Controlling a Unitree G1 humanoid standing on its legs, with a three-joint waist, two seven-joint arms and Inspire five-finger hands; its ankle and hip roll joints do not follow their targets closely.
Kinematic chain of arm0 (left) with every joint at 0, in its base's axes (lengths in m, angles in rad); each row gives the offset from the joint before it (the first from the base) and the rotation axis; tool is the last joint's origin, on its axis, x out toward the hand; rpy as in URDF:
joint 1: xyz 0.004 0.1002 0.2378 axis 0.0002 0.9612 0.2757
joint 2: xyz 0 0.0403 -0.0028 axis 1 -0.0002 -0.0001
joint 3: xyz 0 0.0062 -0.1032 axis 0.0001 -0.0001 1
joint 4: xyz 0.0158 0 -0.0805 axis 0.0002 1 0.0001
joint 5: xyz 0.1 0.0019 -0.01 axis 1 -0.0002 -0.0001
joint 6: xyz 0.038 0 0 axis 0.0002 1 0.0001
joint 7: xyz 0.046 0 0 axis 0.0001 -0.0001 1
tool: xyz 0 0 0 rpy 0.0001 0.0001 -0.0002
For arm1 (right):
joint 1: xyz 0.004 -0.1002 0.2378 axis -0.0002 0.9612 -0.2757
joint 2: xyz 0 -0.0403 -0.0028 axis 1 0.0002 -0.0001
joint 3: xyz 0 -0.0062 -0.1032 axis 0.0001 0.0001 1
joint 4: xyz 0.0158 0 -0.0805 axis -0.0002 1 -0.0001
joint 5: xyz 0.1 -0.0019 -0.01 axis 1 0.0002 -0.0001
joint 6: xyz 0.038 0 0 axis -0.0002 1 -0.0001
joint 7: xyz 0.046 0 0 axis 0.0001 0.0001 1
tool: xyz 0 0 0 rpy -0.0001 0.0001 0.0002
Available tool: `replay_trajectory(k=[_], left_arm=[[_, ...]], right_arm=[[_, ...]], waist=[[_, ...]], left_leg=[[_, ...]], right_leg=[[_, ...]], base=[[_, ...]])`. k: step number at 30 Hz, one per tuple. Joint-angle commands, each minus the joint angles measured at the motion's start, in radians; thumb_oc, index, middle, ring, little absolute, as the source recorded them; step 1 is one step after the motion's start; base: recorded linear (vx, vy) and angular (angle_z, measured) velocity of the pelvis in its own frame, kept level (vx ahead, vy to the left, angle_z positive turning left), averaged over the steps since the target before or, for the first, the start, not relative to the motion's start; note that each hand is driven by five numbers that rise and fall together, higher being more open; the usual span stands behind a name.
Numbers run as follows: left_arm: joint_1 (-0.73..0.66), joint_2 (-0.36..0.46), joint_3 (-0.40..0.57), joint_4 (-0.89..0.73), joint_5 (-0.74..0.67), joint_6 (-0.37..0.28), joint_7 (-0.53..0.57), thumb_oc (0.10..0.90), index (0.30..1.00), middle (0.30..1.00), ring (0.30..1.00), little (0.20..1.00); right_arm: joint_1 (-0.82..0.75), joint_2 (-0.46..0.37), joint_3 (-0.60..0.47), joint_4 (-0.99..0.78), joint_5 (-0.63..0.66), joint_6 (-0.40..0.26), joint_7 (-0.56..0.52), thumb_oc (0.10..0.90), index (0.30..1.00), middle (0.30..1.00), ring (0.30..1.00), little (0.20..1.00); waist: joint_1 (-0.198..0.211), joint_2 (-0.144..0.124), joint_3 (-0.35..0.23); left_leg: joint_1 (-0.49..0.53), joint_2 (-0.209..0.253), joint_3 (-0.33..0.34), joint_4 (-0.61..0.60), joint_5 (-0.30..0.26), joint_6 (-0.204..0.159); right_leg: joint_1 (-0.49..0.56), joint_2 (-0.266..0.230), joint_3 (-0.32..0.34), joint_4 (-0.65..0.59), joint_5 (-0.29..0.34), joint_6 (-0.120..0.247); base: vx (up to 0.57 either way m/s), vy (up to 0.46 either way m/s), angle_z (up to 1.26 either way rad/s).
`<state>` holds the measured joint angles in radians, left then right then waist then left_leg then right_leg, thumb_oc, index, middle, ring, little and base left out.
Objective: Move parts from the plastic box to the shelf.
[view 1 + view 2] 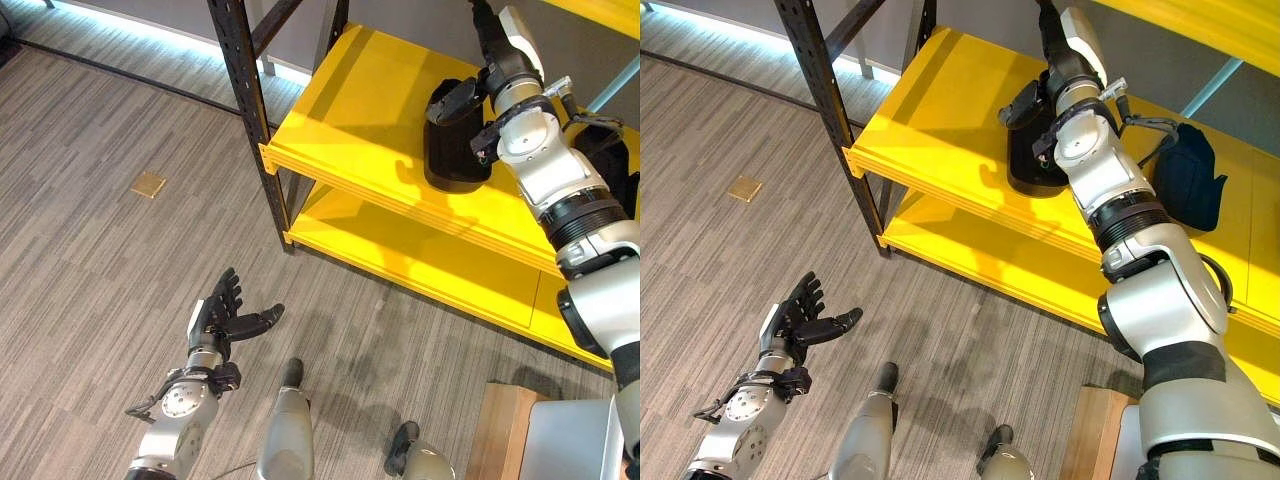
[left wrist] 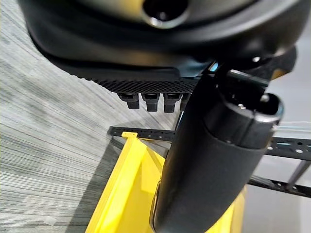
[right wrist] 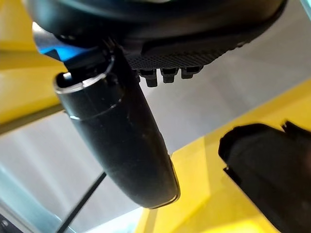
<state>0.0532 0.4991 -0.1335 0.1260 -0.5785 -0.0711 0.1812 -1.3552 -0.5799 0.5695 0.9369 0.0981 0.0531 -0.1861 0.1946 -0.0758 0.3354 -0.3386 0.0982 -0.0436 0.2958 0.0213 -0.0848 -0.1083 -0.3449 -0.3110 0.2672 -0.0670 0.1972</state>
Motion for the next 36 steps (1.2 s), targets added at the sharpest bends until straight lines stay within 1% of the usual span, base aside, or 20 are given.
replay_trajectory(k=[1,2,3,4,5,6,7,8,9,10,11,12,13,15,16,17,19,23,30,36], left_arm=[[0.010,0.059,0.006,-0.091,0.052,-0.078,-0.021,0.900,1.000,1.000,1.000,1.000],[0.013,0.058,0.007,-0.090,0.063,-0.073,-0.021,0.900,1.000,1.000,1.000,1.000],[0.013,0.059,0.007,-0.090,0.063,-0.073,-0.021,0.900,1.000,1.000,1.000,1.000],[0.011,0.061,0.004,-0.086,0.076,-0.068,-0.024,0.900,1.000,1.000,1.000,1.000],[0.010,0.061,0.004,-0.085,0.077,-0.068,-0.023,0.900,1.000,1.000,1.000,1.000],[0.006,0.064,0.002,-0.085,0.080,-0.069,-0.026,0.900,1.000,1.000,1.000,1.000],[0.001,0.067,0.001,-0.084,0.082,-0.071,-0.024,0.900,1.000,1.000,1.000,1.000],[0.001,0.067,0.005,-0.087,0.085,-0.071,-0.022,0.900,1.000,1.000,1.000,1.000],[0.009,0.065,0.016,-0.089,0.085,-0.073,-0.021,0.900,1.000,1.000,1.000,1.000],[0.009,0.065,0.016,-0.089,0.085,-0.073,-0.021,0.900,1.000,1.000,1.000,1.000],[0.011,0.065,0.022,-0.091,0.081,-0.075,-0.020,0.900,1.000,1.000,1.000,1.000],[0.009,0.066,0.027,-0.089,0.070,-0.080,-0.018,0.900,1.000,1.000,1.000,1.000],[0.009,0.067,0.028,-0.089,0.070,-0.080,-0.018,0.900,1.000,1.000,1.000,1.000],[0.011,0.067,0.035,-0.079,0.063,-0.083,-0.014,0.900,1.000,1.000,1.000,1.000],[0.014,0.066,0.047,-0.071,0.059,-0.082,-0.011,0.900,1.000,1.000,1.000,1.000],[0.024,0.048,0.049,-0.070,0.062,-0.080,-0.021,0.900,1.000,1.000,1.000,1.000],[0.031,0.032,0.053,-0.077,0.053,-0.082,-0.024,0.900,1.000,1.000,1.000,1.000],[0.046,0.018,0.059,-0.060,0.050,-0.074,-0.024,0.900,1.000,1.000,1.000,1.000],[0.058,0.010,0.062,-0.052,0.053,-0.067,-0.016,0.900,1.000,1.000,1.000,1.000],[0.074,0.006,0.072,-0.047,0.055,-0.060,-0.014,0.900,1.000,1.000,1.000,1.000]], right_arm=[[0.002,-0.049,-0.028,-0.077,-0.036,-0.057,-0.028,0.900,1.000,1.000,1.000,1.000],[0.034,-0.059,-0.042,-0.095,-0.047,-0.052,-0.021,0.900,1.000,1.000,1.000,1.000],[0.034,-0.059,-0.043,-0.096,-0.047,-0.052,-0.021,0.900,1.000,1.000,1.000,1.000],[0.058,-0.065,-0.052,-0.102,-0.054,-0.047,-0.011,0.900,1.000,1.000,1.000,1.000],[0.058,-0.066,-0.053,-0.102,-0.054,-0.047,-0.011,0.900,1.000,1.000,1.000,1.000],[0.059,-0.057,-0.054,-0.100,-0.053,-0.048,-0.008,0.900,1.000,1.000,1.000,1.000],[0.058,-0.052,-0.052,-0.100,-0.053,-0.048,-0.004,0.900,1.000,1.000,1.000,1.000],[0.065,-0.045,-0.057,-0.099,-0.051,-0.052,-0.004,0.900,1.000,1.000,1.000,1.000],[0.067,-0.027,-0.059,-0.084,-0.053,-0.053,-0.006,0.900,1.000,1.000,1.000,1.000],[0.067,-0.027,-0.058,-0.084,-0.053,-0.053,-0.006,0.900,1.000,1.000,1.000,1.000],[0.060,-0.017,-0.052,-0.072,-0.055,-0.051,-0.004,0.900,1.000,1.000,1.000,1.000],[0.046,0.003,-0.052,-0.068,-0.056,-0.052,0.001,0.900,1.000,1.000,1.000,1.000],[0.045,0.004,-0.052,-0.067,-0.057,-0.052,0.001,0.900,1.000,1.000,1.000,1.000],[0.042,0.016,-0.053,-0.064,-0.071,-0.051,-0.005,0.900,1.000,1.000,1.000,1.000],[0.049,0.004,-0.053,-0.067,-0.081,-0.050,-0.007,0.900,1.000,1.000,1.000,1.000],[0.069,-0.020,-0.060,-0.061,-0.085,-0.049,0.004,0.900,1.000,1.000,1.000,1.000],[0.075,-0.043,-0.055,-0.066,-0.080,-0.054,0.011,0.900,1.000,1.000,1.000,1.000],[0.074,-0.067,-0.045,-0.068,-0.063,-0.054,0.014,0.900,1.000,1.000,1.000,1.000],[0.093,-0.096,-0.058,-0.071,-0.051,-0.057,0.003,0.900,1.000,1.000,1.000,1.000],[0.101,-0.108,-0.065,-0.094,-0.053,-0.054,0.001,0.900,1.000,1.000,1.000,1.000]], waist=[[-0.002,-0.028,-0.146],[-0.009,-0.029,-0.155],[-0.010,-0.032,-0.157],[-0.021,-0.028,-0.160],[-0.022,-0.031,-0.163],[-0.028,-0.025,-0.155],[-0.033,-0.017,-0.150],[-0.031,-0.009,-0.149],[-0.017,-0.008,-0.145],[-0.017,-0.007,-0.144],[-0.017,-0.009,-0.144],[-0.031,-0.013,-0.140],[-0.029,-0.011,-0.141],[-0.027,-0.012,-0.131],[-0.010,-0.027,-0.134],[-0.014,-0.042,-0.157],[-0.025,-0.043,-0.175],[-0.037,-0.032,-0.198],[-0.051,-0.019,-0.214],[-0.055,-0.003,-0.223]], left_leg=[[0.060,-0.031,-0.055,0.062,-0.172,0.022],[0.081,-0.059,-0.044,0.053,-0.184,0.040],[0.079,-0.062,-0.044,0.049,-0.178,0.042],[0.106,-0.084,-0.036,0.028,-0.183,0.060],[0.104,-0.088,-0.036,0.021,-0.175,0.062],[0.120,-0.093,-0.031,0.005,-0.172,0.072],[0.128,-0.094,-0.029,-0.006,-0.166,0.082],[0.141,-0.093,-0.021,-0.017,-0.167,0.087],[0.175,-0.092,0.004,-0.034,-0.186,0.085],[0.176,-0.091,0.004,-0.034,-0.186,0.085],[0.189,-0.080,0.018,-0.052,-0.190,0.077],[0.201,-0.069,0.020,-0.064,-0.185,0.061],[0.203,-0.066,0.022,-0.067,-0.185,0.061],[0.221,-0.044,0.018,-0.060,-0.190,0.042],[0.223,-0.038,0.020,-0.054,-0.191,0.023],[0.234,-0.027,0.021,-0.064,-0.196,0.011],[0.247,0.003,0.007,-0.075,-0.190,-0.006],[0.285,0.066,-0.017,-0.125,-0.172,-0.028],[0.296,0.103,-0.027,-0.184,-0.135,-0.038],[0.305,0.110,-0.019,-0.229,-0.113,-0.040]], right_leg=[[-0.006,-0.026,0.031,-0.012,0.097,-0.006],[-0.003,-0.051,0.046,0.002,0.162,0.007],[-0.006,-0.054,0.046,-0.002,0.167,0.007],[-0.022,-0.074,0.068,0.040,0.241,0.011],[-0.025,-0.078,0.068,0.036,0.246,0.012],[-0.044,-0.079,0.083,0.070,0.286,0.008],[-0.068,-0.070,0.093,0.105,0.286,-0.001],[-0.087,-0.069,0.079,0.119,0.269,-0.006],[-0.097,-0.089,0.039,0.071,0.286,0.004],[-0.096,-0.088,0.039,0.070,0.286,0.004],[-0.103,-0.091,0.014,-0.020,0.290,0.009],[-0.133,-0.082,0.029,-0.145,0.321,0.032],[-0.129,-0.077,0.028,-0.154,0.326,0.032],[-0.145,-0.074,0.034,-0.219,0.341,0.045],[-0.125,-0.072,0.011,-0.232,0.309,0.040],[-0.097,-0.069,-0.003,-0.241,0.308,0.041],[-0.089,-0.050,-0.005,-0.209,0.279,0.033],[-0.081,-0.013,-0.021,-0.154,0.198,0.010],[-0.099,0.012,-0.017,-0.113,0.166,0.001],[-0.115,0.010,-0.010,-0.097,0.162,0.002]], base=[[0.07,0.261,0.02],[0.04,0.213,0.04],[0.04,0.284,0.06],[0.00,0.151,0.08],[-0.01,0.215,0.09],[-0.04,0.146,0.08],[-0.02,0.203,0.04],[0.05,0.152,-0.10],[0.07,0.081,-0.31],[0.09,-0.026,-0.59],[0.08,-0.131,-0.61],[0.08,-0.132,-0.46],[0.09,-0.133,-0.27],[0.11,-0.133,-0.16],[0.20,-0.236,0.02],[0.22,-0.247,0.12],[0.20,-0.233,0.24],[0.15,-0.188,0.16],[0.08,-0.089,-0.01],[0.04,-0.024,0.04]])
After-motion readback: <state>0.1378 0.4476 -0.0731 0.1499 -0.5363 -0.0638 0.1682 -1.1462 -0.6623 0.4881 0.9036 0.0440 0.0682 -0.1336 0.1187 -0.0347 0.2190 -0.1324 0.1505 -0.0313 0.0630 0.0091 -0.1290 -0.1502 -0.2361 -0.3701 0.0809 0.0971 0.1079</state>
